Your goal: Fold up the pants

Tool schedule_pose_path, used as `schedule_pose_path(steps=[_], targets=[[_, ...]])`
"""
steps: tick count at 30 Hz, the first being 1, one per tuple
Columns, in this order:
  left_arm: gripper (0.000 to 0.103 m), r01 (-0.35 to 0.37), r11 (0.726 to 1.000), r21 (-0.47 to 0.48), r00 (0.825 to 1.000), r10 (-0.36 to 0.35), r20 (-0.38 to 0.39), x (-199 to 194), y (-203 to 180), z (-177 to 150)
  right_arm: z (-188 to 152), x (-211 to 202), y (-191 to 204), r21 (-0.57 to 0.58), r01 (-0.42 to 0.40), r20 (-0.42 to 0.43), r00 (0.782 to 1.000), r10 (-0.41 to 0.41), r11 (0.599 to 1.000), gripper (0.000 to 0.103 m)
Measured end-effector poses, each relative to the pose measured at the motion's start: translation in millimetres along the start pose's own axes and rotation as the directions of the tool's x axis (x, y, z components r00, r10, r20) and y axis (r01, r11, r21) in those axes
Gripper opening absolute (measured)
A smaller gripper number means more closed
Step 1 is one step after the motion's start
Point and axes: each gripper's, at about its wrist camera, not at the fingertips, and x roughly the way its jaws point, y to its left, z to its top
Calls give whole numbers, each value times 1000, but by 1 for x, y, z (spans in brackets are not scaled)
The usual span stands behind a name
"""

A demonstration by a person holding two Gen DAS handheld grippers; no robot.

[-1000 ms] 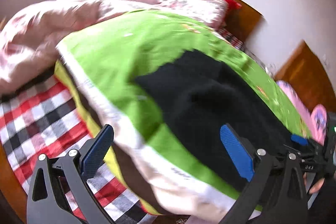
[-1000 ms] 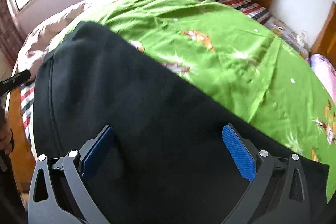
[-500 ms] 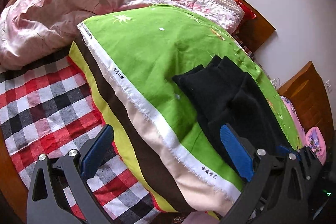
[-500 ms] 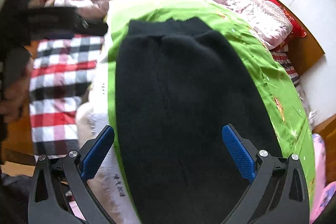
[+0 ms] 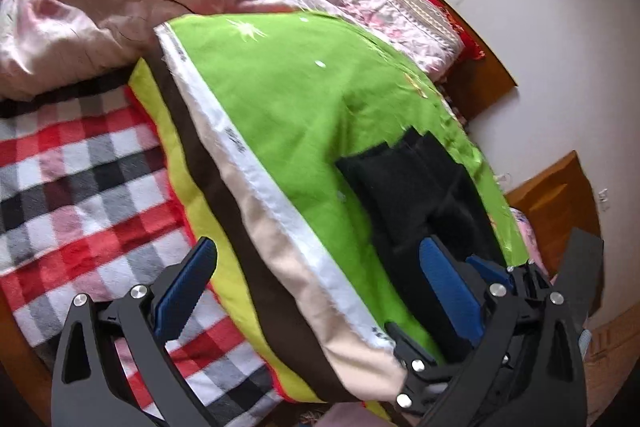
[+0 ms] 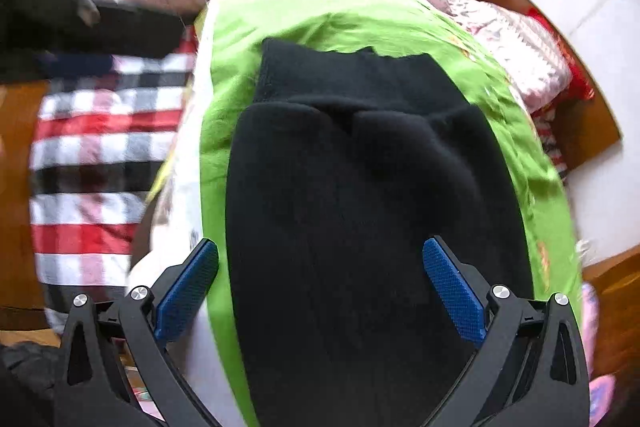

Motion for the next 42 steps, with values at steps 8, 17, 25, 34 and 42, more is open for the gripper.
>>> schedule_pose_path(steps=[8, 17, 25, 34, 42], targets=[[101, 39, 999, 18, 999, -39, -11, -5, -3, 7, -4, -19, -20, 102, -76, 142, 988, 61, 992, 30], [101, 261, 965, 13, 950, -254, -181, 62, -52, 21, -10, -28, -40, 223, -210, 237, 959, 156, 952, 27], [83, 235, 968, 88, 960, -217, -180, 106, -74, 26, -26, -44, -54, 253, -290, 235, 944, 232, 923, 94], [83, 181, 955, 236, 973, -139, -183, 118, -94, 24, -130, -93, -123, 401, -184, 220, 970, 101, 897, 94], [24, 117, 883, 455, 992, -124, -13, 69, -133, 15, -196, -81, -175, 540, -219, 198, 972, 130, 813, 82]])
